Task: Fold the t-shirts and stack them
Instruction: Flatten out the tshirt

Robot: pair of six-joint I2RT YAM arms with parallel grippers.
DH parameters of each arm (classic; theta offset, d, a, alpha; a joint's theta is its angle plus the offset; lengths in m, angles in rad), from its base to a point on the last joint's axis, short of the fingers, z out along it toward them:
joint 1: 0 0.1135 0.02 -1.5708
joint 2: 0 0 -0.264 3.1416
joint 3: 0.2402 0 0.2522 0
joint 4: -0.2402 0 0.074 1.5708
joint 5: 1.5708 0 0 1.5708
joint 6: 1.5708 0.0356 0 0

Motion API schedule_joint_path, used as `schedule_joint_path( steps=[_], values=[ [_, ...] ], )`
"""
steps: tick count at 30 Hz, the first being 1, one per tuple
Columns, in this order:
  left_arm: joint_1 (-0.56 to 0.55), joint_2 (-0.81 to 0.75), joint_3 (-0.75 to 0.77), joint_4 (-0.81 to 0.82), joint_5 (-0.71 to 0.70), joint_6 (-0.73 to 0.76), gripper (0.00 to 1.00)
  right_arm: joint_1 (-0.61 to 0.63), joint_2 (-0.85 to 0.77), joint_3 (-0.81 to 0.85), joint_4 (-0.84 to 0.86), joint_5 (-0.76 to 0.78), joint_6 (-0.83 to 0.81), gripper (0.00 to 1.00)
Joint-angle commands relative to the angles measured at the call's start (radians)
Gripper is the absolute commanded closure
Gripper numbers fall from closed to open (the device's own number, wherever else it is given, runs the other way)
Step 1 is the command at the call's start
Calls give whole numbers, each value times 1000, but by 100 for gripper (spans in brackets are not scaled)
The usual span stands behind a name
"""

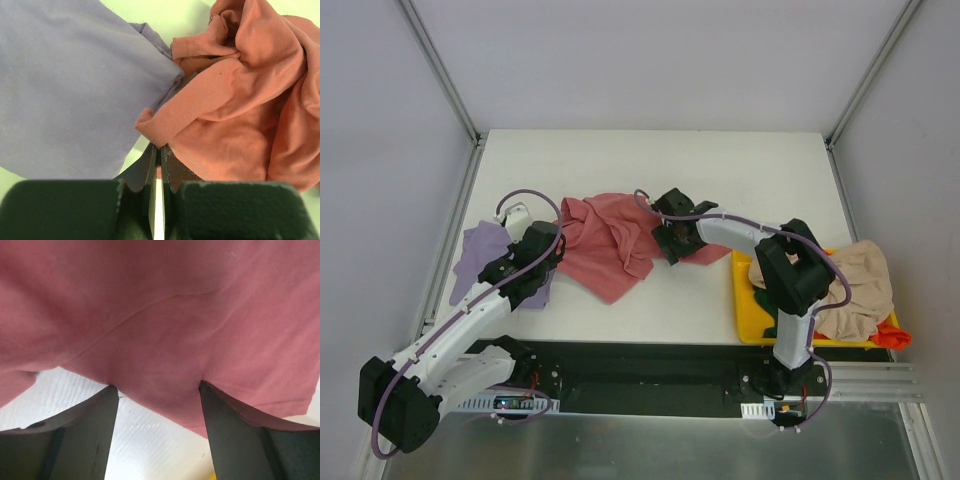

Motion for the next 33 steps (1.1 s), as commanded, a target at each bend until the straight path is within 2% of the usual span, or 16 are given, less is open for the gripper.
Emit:
schedule_joint_path(
  steps=[1,2,5,7,8,11,14,19,26,33],
  values=[
    [8,4,-7,-2,-46,21,100,-15,49,64,-21,66,6,38],
    [8,5,-4,-2,-46,20,100,-18,55,70,-18,72,12,47],
    [10,5,14,0,-63,26,100,-32,40,76,-12,101,15,81],
    [13,5,48,0,-92,40,100,-44,-17,79,-13,143,27,97],
    [13,5,73,1,-104,57,100,-53,-58,84,-25,163,35,99],
    [17,1,166,4,-158,116,100,-102,-208,87,-44,197,66,99],
    [30,7,281,9,-217,182,100,-193,-366,105,-59,155,87,99],
    [39,-5,467,11,-245,290,100,-294,-546,258,-129,85,41,99],
    [39,-82,675,37,-229,389,100,-311,-713,460,-180,109,-22,99],
    [39,-105,745,109,-234,495,100,-311,-815,504,-163,100,-58,99]
  ],
)
